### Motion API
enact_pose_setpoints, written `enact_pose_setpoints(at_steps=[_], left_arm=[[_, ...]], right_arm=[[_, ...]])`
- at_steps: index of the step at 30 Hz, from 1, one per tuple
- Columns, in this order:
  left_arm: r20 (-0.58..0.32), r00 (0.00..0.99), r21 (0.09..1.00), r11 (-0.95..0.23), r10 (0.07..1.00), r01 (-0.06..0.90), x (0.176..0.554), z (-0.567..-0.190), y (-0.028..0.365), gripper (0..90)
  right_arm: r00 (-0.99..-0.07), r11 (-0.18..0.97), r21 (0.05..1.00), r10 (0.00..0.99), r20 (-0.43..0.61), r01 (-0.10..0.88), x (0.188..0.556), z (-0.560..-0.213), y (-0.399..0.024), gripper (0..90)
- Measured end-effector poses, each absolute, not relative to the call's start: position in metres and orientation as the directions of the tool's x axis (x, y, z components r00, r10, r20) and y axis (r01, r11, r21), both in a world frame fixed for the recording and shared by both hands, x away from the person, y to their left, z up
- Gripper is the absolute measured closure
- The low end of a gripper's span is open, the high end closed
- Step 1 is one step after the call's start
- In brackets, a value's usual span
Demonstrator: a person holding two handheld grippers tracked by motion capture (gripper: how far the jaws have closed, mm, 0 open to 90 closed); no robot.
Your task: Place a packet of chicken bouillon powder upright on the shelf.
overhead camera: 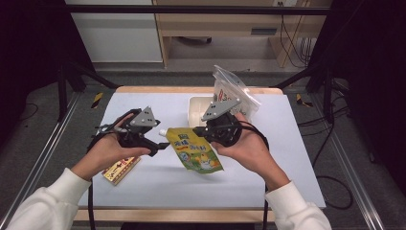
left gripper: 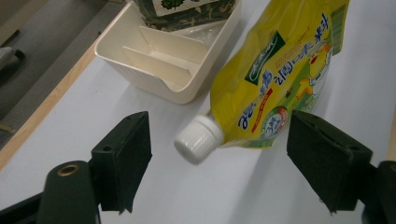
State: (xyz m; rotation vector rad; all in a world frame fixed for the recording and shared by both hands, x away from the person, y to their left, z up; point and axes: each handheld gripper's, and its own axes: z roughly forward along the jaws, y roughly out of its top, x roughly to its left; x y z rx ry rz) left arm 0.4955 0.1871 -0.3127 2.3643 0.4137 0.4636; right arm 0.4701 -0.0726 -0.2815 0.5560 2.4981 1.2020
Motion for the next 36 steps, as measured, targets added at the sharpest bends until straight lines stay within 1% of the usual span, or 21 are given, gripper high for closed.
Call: enact_pose_setpoints(at_steps=[5, 7, 11, 12, 13, 15, 16, 21, 26, 30, 36], left_arm=[[0.216, 0.906, 0.645, -0.75, 0.365, 0.148, 0.504, -0.319, 0.176, 24.2], [0.21, 0.912, 0.632, -0.761, 0.353, 0.149, 0.507, -0.324, 0.172, 27.4], [0.192, 0.919, 0.633, -0.759, 0.344, 0.151, 0.512, -0.328, 0.17, 35.1], [0.192, 0.921, 0.632, -0.761, 0.338, 0.147, 0.513, -0.329, 0.169, 35.1], [0.193, 0.921, 0.633, -0.76, 0.34, 0.148, 0.515, -0.33, 0.169, 41.7], [0.195, 0.921, 0.631, -0.762, 0.337, 0.145, 0.517, -0.33, 0.17, 45.3], [0.189, 0.922, 0.634, -0.759, 0.337, 0.147, 0.517, -0.329, 0.171, 49.9], [0.164, 0.94, 0.635, -0.761, 0.299, 0.131, 0.515, -0.322, 0.176, 61.4], [0.178, 0.944, 0.618, -0.778, 0.276, 0.111, 0.512, -0.317, 0.177, 64.3], [0.22, 0.939, 0.591, -0.802, 0.263, 0.086, 0.51, -0.31, 0.177, 65.4], [0.231, 0.941, 0.577, -0.814, 0.246, 0.071, 0.508, -0.308, 0.172, 68.1]], right_arm=[[-0.886, 0.579, 0.792, 0.45, -0.115, 0.192, 0.466, -0.281, -0.07, 90.0], [-0.89, 0.583, 0.791, 0.44, -0.118, 0.183, 0.465, -0.281, -0.07, 90.0], [-0.892, 0.585, 0.79, 0.436, -0.117, 0.182, 0.463, -0.281, -0.071, 90.0], [-0.892, 0.586, 0.79, 0.436, -0.117, 0.183, 0.463, -0.281, -0.071, 90.0], [-0.893, 0.586, 0.79, 0.433, -0.119, 0.179, 0.462, -0.281, -0.071, 90.0], [-0.893, 0.587, 0.79, 0.433, -0.119, 0.179, 0.462, -0.281, -0.072, 90.0], [-0.892, 0.59, 0.786, 0.436, -0.122, 0.181, 0.462, -0.281, -0.073, 90.0], [-0.886, 0.59, 0.785, 0.447, -0.122, 0.19, 0.462, -0.283, -0.078, 90.0], [-0.883, 0.591, 0.783, 0.453, -0.124, 0.194, 0.461, -0.283, -0.08, 90.0], [-0.881, 0.598, 0.778, 0.455, -0.131, 0.194, 0.458, -0.286, -0.081, 90.0], [-0.871, 0.609, 0.763, 0.474, -0.132, 0.216, 0.457, -0.296, -0.084, 90.0]])
